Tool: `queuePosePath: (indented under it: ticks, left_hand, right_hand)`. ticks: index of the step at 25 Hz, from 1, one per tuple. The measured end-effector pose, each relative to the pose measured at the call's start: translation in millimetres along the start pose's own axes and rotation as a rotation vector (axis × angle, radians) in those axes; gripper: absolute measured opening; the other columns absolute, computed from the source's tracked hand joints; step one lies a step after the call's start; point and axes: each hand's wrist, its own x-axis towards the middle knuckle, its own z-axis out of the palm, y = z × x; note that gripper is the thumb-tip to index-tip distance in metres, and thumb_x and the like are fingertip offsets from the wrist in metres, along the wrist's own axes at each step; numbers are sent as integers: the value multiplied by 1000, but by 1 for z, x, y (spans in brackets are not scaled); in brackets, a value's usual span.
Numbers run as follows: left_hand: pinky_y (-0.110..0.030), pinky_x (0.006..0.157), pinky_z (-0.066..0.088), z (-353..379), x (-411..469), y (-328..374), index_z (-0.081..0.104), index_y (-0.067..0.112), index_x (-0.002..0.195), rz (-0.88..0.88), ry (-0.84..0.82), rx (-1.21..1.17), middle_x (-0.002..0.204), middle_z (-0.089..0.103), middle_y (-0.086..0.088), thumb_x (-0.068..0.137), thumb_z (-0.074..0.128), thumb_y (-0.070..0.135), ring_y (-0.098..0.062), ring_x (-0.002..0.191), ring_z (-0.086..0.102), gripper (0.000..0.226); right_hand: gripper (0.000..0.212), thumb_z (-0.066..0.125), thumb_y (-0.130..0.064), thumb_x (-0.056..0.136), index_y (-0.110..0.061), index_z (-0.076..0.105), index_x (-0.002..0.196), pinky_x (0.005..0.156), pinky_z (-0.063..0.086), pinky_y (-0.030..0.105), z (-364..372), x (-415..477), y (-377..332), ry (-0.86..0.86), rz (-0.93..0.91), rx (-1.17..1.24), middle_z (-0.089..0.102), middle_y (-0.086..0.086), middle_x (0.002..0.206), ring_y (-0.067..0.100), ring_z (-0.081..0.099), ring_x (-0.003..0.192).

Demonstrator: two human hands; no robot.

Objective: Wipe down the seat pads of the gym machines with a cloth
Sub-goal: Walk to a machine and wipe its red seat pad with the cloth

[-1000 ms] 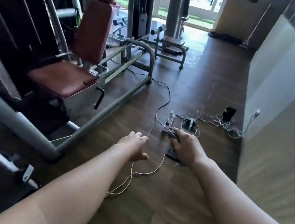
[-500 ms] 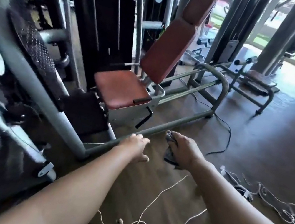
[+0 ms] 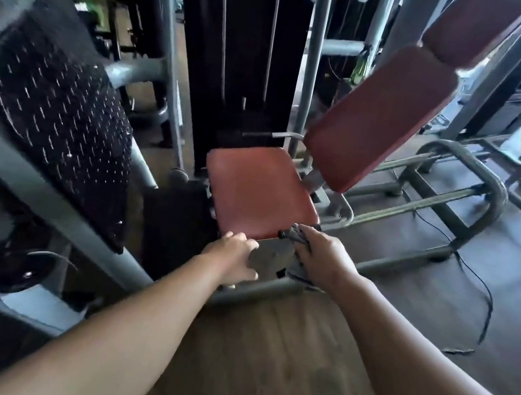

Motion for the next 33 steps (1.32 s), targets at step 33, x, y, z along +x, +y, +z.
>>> queuePosePath:
  ticks: [33]
  left_hand:
    - [-56,124,22,163,376,-203,26,13,162,-350,445,-130,172,15,-4,107,26,47,-26,159,6,65]
  right_hand:
    - [65,27,-44,106,-8,22,159,127,10,44,314,535,152,-196,-292,-335,14,12,169,26,9,156]
